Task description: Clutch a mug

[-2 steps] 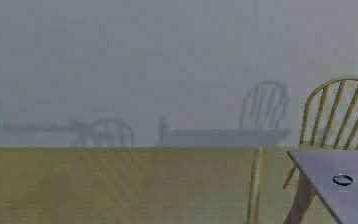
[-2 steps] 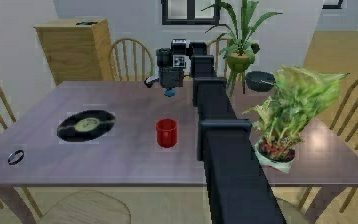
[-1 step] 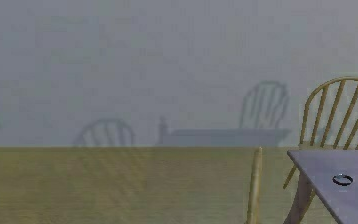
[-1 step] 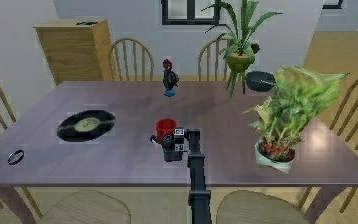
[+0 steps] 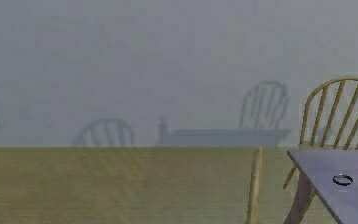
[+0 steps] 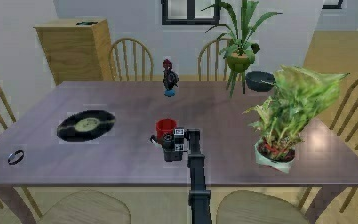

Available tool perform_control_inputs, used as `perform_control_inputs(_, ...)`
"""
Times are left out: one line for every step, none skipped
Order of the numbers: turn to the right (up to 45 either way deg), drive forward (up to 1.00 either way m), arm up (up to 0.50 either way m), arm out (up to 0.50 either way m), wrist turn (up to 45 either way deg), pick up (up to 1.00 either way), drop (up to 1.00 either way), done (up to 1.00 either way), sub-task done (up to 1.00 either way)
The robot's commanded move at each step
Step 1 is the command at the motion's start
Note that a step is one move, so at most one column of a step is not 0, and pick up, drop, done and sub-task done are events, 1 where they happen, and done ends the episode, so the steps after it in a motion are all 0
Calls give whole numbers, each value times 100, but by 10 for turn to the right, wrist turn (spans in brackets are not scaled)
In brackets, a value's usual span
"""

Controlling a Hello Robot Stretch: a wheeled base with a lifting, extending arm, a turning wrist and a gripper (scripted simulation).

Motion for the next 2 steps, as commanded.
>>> perform_control_inputs(0,0,10,0,0,0,0,0,0)
perform_control_inputs(0,0,0,0,0,0,0,100,0)
